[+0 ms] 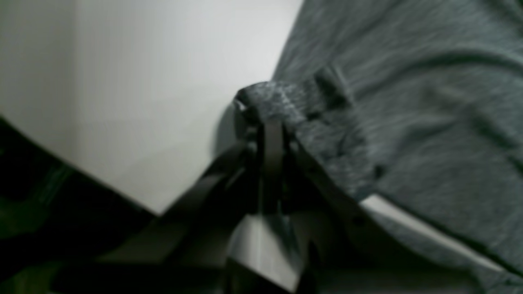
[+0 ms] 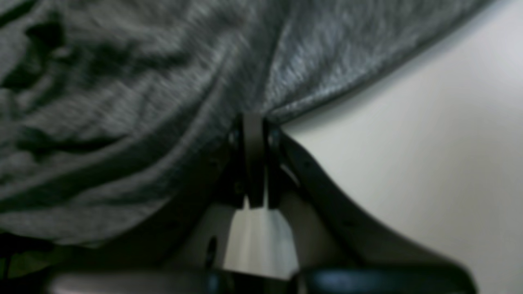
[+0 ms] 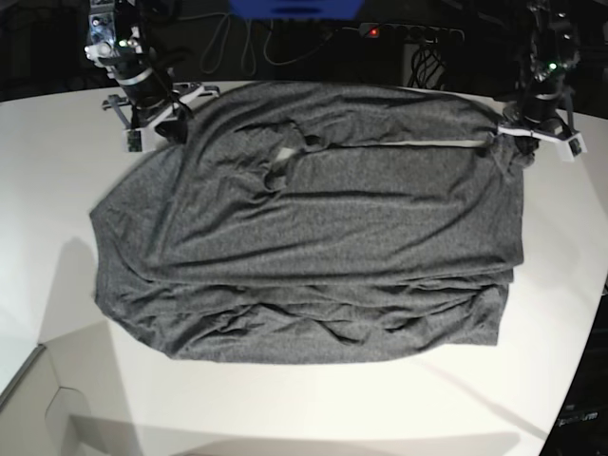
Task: Layout the t-shirt on the table in an organized manner, then fold the t-shirt properly
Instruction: 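Grasp the shirt's collar corners with both grippers, then lift the collar edge with both grippers and lay it toward the hem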
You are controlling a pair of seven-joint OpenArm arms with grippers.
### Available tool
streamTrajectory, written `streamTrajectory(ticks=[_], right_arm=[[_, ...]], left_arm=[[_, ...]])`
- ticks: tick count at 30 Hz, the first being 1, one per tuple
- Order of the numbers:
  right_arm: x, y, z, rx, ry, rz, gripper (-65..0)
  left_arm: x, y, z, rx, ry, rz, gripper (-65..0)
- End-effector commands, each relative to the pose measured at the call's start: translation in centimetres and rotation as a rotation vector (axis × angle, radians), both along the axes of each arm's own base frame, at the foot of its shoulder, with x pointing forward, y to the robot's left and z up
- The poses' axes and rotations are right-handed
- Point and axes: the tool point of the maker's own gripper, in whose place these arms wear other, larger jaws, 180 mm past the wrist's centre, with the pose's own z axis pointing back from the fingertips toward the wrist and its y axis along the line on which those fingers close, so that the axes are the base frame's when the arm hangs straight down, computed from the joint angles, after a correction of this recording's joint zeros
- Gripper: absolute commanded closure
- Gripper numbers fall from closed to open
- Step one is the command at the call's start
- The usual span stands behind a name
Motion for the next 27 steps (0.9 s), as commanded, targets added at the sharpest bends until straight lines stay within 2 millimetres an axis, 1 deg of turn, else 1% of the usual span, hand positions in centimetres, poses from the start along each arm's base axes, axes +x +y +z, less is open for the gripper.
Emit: streamTrajectory(ticks=[1, 5, 8, 15, 18, 22, 27], right_arm=[[0.9, 0.1, 1.7, 0.005, -0.065, 0.005, 0.0], [1.4, 0.3, 3.2, 0.006, -0.106, 0.012, 0.0], [1.8, -0.8, 3.9, -0.009, -0.127, -0.017, 0.0], [2.7, -4.3, 6.0, -0.066, -0.187, -0.093, 0.0], [3.3, -5.1, 6.8, -0.056, -0.215, -0.122, 0.0], [3.7, -5.8, 7.5, 0.001, -0.237, -0.165, 0.0], [4.1, -5.5, 7.7, 0.018, -0.247, -0.163, 0.0]], left_arm=[[0.0, 0.5, 1.0, 0.026, -0.023, -0.001, 0.0], [0.6, -0.2, 2.8, 0.037, -0.067, -0.029, 0.0], [0.8, -0.5, 3.9, 0.045, -0.093, -0.04, 0.0], [0.1, 1.5, 6.6, 0.075, -0.161, 0.048, 0.0], [-0.3, 2.0, 7.1, 0.077, -0.174, 0.082, 0.0], [-0.2, 1.9, 7.0, 0.076, -0.174, 0.079, 0.0], [-0.3, 2.0, 6.7, 0.073, -0.167, 0.082, 0.0]])
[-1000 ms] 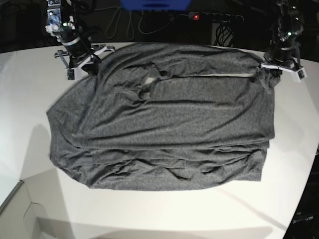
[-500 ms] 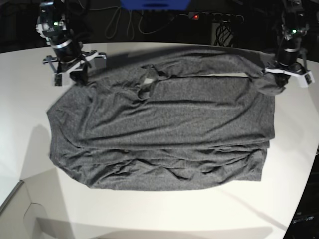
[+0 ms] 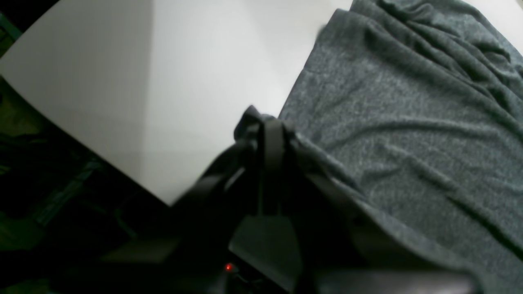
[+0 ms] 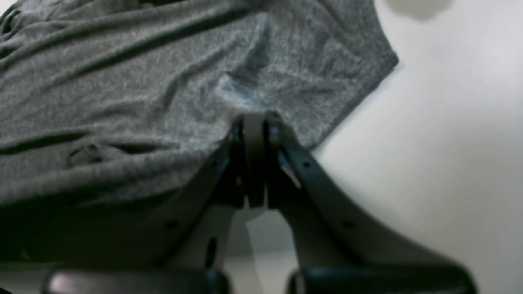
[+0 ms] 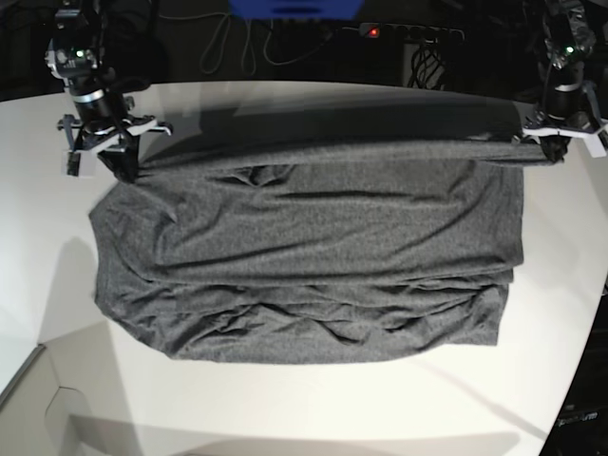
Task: Layout the t-shirt on the table in an organized manner, then fold the t-shirt properly
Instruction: 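Lift the collar edge with both grippers and lay it toward the hem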
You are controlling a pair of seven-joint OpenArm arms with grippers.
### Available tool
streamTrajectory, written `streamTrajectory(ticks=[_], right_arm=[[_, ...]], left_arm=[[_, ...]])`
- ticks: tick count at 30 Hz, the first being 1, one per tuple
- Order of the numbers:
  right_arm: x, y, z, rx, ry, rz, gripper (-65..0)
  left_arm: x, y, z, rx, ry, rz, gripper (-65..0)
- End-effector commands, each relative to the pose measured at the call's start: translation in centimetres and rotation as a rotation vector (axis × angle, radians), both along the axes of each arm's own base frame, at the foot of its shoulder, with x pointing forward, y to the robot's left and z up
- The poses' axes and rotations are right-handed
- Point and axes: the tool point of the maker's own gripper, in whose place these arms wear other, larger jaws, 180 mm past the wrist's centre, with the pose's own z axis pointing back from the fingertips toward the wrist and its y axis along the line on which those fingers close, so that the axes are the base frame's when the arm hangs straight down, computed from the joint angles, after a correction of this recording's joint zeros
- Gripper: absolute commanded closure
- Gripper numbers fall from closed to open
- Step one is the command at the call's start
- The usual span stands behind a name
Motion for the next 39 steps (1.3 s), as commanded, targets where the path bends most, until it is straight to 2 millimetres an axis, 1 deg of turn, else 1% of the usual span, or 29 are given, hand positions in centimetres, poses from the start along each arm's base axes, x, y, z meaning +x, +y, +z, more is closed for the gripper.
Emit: streamTrajectory(ticks=[1, 3, 5, 6, 10, 14, 16, 18, 25, 27, 31, 34, 39], right_arm=[[1.0, 0.0, 1.5, -0.002, -0.059, 0.009, 0.0], [1.6, 0.0, 1.9, -0.001, -0.073, 0.01, 0.0], [2.4, 0.3, 2.3, 0.002, -0.092, 0.015, 0.0], [2.8, 0.7, 2.6, 0.006, -0.102, 0.025, 0.0], [4.3, 2.0, 3.3, 0.009, -0.133, 0.074, 0.0], [5.3, 3.0, 2.6, 0.028, -0.129, 0.097, 0.0], [6.0, 2.7, 2.0, 0.032, -0.12, 0.088, 0.0], [6.6, 2.5, 1.4, 0.036, -0.112, 0.08, 0.0], [9.1, 1.6, 1.6, 0.022, -0.13, 0.078, 0.0], [9.8, 1.5, 1.6, 0.023, -0.134, 0.073, 0.0], [11.0, 1.1, 1.2, 0.029, -0.13, 0.062, 0.0], [11.7, 0.9, 1.1, 0.033, -0.131, 0.055, 0.0], [12.8, 0.7, 1.5, 0.034, -0.143, 0.05, 0.0]], left_arm=[[0.5, 0.5, 1.0, 0.03, -0.033, -0.002, 0.0], [0.4, 0.6, 0.7, 0.026, -0.027, 0.003, 0.0], [0.8, 0.7, 0.5, 0.021, -0.031, 0.009, 0.0], [1.1, 0.7, 0.5, 0.02, -0.037, 0.01, 0.0], [1.1, 1.1, -0.5, 0.007, -0.021, 0.026, 0.0], [1.5, 1.3, -1.1, -0.006, -0.017, 0.038, 0.0], [1.9, 0.7, -1.6, -0.018, -0.011, 0.023, 0.0], [2.3, 0.3, -1.6, -0.02, -0.014, 0.006, 0.0], [3.8, -0.3, -1.0, -0.032, -0.045, -0.002, 0.0], [4.0, -0.4, -1.6, -0.056, -0.018, -0.004, 0.0], [5.1, -1.1, -2.5, -0.122, 0.037, -0.02, 0.0], [5.8, -1.4, -2.3, -0.141, 0.043, -0.032, 0.0], [6.8, -1.4, -1.6, -0.135, 0.018, -0.034, 0.0]])
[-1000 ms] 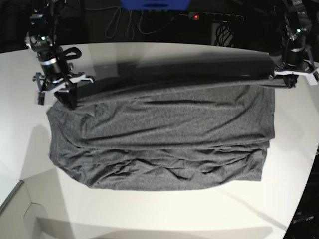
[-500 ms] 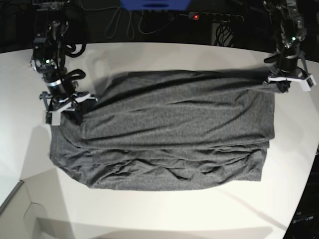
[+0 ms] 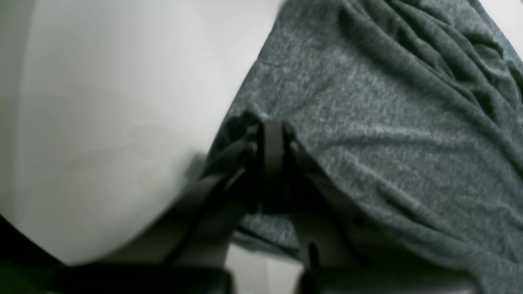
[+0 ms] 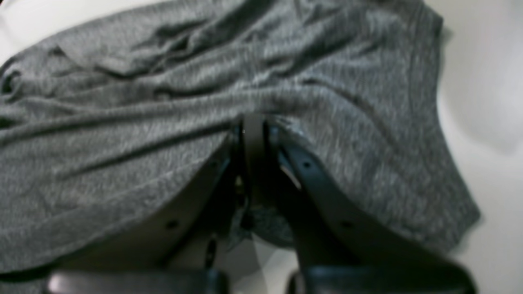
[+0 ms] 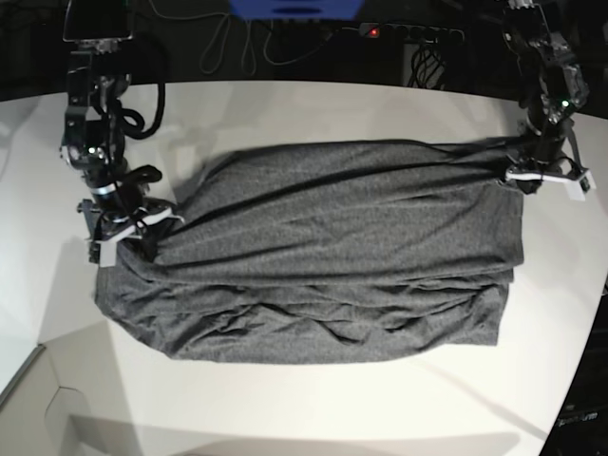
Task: Layout the t-shirt on the table in an organized manner, then fold the t-shirt properly
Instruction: 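Lift the collar edge with both grippers and lay it toward the hem, then pull the held corners apart with both grippers to stretch the shirt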
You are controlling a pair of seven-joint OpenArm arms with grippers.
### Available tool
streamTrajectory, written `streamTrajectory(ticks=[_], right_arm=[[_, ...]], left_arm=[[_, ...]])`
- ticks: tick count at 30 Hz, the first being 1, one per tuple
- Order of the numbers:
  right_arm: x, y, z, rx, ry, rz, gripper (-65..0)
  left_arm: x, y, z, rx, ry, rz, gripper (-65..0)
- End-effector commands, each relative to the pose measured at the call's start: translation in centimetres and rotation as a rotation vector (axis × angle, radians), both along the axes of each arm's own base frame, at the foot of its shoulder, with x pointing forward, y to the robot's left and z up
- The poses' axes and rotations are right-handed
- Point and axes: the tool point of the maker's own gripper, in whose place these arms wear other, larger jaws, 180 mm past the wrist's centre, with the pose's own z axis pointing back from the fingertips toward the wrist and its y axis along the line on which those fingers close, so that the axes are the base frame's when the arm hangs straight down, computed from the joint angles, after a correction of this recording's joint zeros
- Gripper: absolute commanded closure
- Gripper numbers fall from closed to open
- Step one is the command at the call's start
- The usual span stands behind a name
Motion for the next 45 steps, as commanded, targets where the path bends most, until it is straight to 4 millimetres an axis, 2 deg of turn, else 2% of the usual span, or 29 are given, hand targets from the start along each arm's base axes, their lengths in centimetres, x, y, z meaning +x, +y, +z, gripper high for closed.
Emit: streamTrajectory(ticks=[1, 6, 14, 20, 22, 28, 31, 33, 40, 45], right_arm=[[1.1, -0.4, 1.6, -0.004, -0.06, -0.002, 0.0], [1.8, -0.6, 1.1, 0.002, -0.047, -0.01, 0.0], [2.2, -0.7, 1.1, 0.004, -0.049, -0.012, 0.0], [2.2, -0.7, 1.1, 0.004, -0.047, -0.012, 0.0], [2.1, -0.7, 1.0, 0.004, -0.044, -0.012, 0.0], [1.9, -0.7, 0.8, 0.004, -0.038, -0.012, 0.0], [1.7, -0.7, 0.6, 0.004, -0.033, -0.012, 0.0], [1.5, -0.7, 0.4, 0.003, -0.029, -0.011, 0.0], [1.0, -0.6, 0.0, 0.003, -0.018, -0.01, 0.0], [0.7, -0.6, -0.2, 0.004, -0.012, -0.01, 0.0]], left_arm=[[0.9, 0.7, 1.5, 0.031, -0.044, 0.002, 0.0], [0.7, 1.0, 1.1, 0.032, -0.036, 0.01, 0.0], [0.3, 1.6, -1.3, 0.003, 0.018, 0.035, 0.0], [1.1, 1.6, -1.7, -0.021, 0.022, 0.043, -0.7], [1.2, 1.6, -1.6, -0.023, 0.017, 0.043, -6.1], [1.5, 1.5, -1.1, -0.021, 0.003, 0.042, -32.7], [1.3, 1.4, -1.0, -0.017, 0.003, 0.038, -39.8], [0.3, 1.2, -1.1, -0.011, 0.015, 0.033, -41.9], [-2.9, 0.6, -2.5, -0.01, 0.072, 0.03, -41.8], [-3.1, 0.4, -2.8, -0.018, 0.077, 0.032, -41.8]])
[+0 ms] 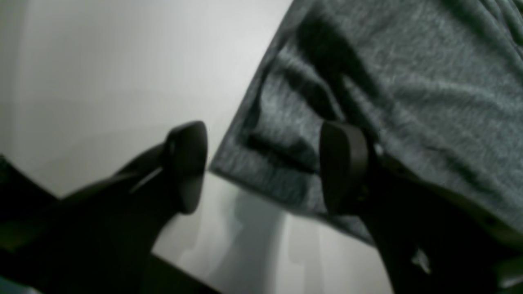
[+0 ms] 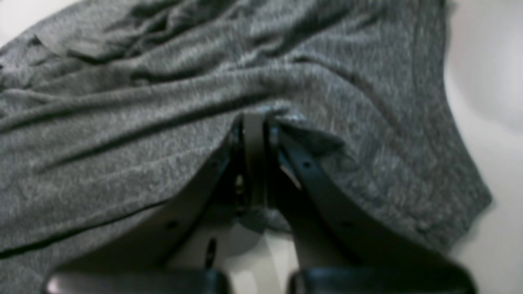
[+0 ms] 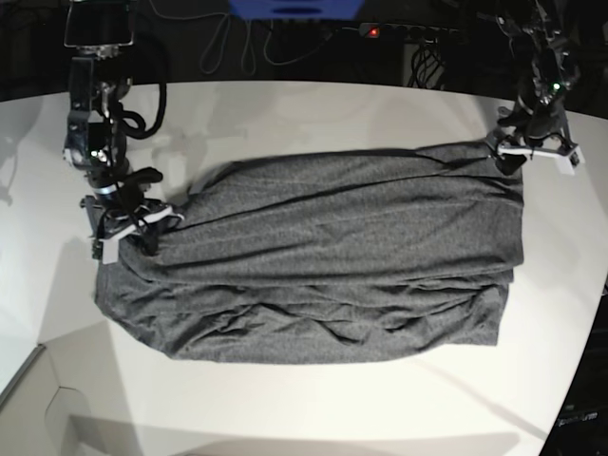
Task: Layout the t-shirt on the table in an organized manner, then fold the t-shirt properly
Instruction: 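Pull the held corners apart with both grippers to stretch the shirt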
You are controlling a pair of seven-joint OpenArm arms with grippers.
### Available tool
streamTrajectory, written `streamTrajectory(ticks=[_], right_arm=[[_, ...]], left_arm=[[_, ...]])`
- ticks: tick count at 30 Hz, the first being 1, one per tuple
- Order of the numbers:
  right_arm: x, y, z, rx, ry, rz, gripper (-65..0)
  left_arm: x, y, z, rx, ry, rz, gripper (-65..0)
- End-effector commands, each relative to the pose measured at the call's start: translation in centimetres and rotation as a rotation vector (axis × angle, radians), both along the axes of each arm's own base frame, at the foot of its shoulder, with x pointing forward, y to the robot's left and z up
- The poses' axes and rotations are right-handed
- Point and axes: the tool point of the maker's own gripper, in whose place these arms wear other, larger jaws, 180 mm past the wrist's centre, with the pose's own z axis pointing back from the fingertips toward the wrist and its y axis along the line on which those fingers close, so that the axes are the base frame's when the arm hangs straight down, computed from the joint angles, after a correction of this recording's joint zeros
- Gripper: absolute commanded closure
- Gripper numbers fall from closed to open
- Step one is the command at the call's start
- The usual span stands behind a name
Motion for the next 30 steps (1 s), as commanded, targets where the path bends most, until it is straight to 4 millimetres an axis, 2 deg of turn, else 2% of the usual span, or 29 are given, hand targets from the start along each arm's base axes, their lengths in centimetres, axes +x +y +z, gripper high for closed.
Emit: streamTrajectory(ticks=[1, 8, 13, 15, 19, 26, 30], right_arm=[[1.0, -0.2, 1.8, -0.005, -0.064, 0.001, 0.0], [0.5, -0.3, 1.4, -0.005, -0.052, 0.001, 0.0], [0.1, -0.3, 1.3, -0.007, -0.049, 0.002, 0.0], [0.0, -0.2, 1.6, -0.008, -0.057, 0.003, 0.0], [0.1, -0.2, 1.9, -0.009, -0.063, 0.004, 0.0], [0.1, -0.2, 1.9, -0.009, -0.063, 0.004, 0.0], [0.0, -0.2, 1.8, -0.009, -0.061, 0.004, 0.0]], left_arm=[[0.6, 0.5, 0.7, 0.017, -0.026, 0.004, -41.8], [0.3, 0.6, -1.9, -0.023, 0.03, 0.029, -41.8], [0.0, 0.4, -2.3, -0.031, 0.046, 0.022, -41.5], [0.0, -0.1, -2.6, -0.038, 0.054, 0.01, -38.5], [-0.6, -0.7, -3.5, -0.045, 0.081, -0.002, -25.7], [-0.5, -2.3, -4.2, -0.05, 0.103, -0.051, -25.6], [-1.2, -2.2, -5.2, -0.069, 0.13, -0.038, -25.6]])
